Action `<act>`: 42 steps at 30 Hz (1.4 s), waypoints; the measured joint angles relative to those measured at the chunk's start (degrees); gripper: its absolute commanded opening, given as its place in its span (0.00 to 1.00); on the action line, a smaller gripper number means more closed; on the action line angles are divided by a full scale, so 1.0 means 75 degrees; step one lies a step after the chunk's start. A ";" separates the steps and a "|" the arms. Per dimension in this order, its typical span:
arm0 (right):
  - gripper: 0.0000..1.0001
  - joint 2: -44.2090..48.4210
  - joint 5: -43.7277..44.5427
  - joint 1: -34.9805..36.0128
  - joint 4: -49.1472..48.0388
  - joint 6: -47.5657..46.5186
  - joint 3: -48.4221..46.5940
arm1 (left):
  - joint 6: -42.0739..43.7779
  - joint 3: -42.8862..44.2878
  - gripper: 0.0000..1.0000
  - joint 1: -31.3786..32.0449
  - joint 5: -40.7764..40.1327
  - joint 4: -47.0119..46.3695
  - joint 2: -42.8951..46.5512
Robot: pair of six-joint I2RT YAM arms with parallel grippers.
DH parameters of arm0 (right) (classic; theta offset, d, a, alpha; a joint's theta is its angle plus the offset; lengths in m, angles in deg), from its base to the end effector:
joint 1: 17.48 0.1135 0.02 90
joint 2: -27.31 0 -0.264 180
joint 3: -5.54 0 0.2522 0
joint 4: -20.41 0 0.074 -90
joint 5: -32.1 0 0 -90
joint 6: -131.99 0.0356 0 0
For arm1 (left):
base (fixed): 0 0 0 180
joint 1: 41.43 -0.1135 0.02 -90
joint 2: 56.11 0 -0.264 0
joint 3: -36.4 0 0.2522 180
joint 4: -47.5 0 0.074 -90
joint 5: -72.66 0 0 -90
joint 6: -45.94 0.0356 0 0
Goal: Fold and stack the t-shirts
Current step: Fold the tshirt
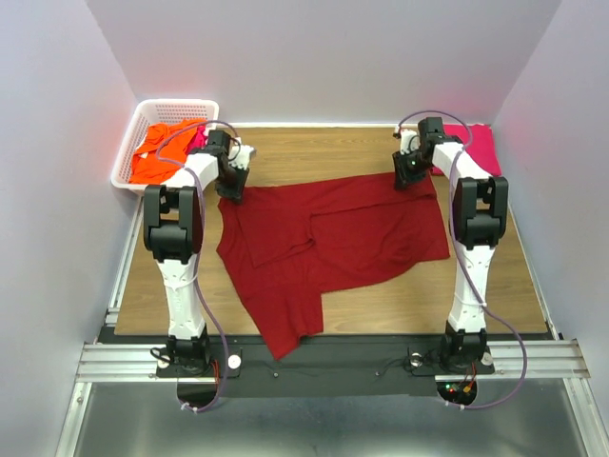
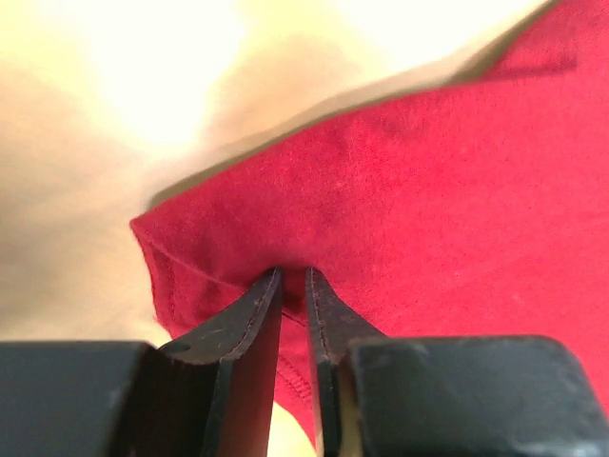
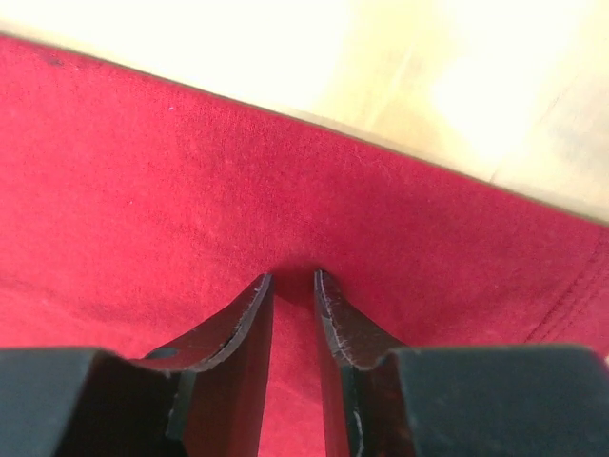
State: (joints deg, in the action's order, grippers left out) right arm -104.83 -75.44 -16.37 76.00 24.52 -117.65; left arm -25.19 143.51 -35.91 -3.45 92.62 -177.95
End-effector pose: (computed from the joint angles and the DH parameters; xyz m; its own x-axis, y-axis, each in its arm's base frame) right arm 0.4924 0.0203 0.1726 -0.8166 -0.3021 -0.4917 -0.4122 0.9017 0.1305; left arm 0.4548 -0.0525 0.1798 -0.7454 0.3875 -0.5424 0.4803 0.8764 -0.0340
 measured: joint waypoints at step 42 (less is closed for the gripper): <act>0.40 0.2690 0.1107 -0.0391 0.1204 -0.0927 0.3229 | 0.0586 -0.1900 0.38 0.0726 0.0627 0.0545 0.1993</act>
State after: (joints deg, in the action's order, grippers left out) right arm -84.66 -67.13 -19.30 85.03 17.57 -93.43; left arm -20.79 129.26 -30.47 1.25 96.71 -163.00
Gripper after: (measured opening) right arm 0.403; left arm 0.375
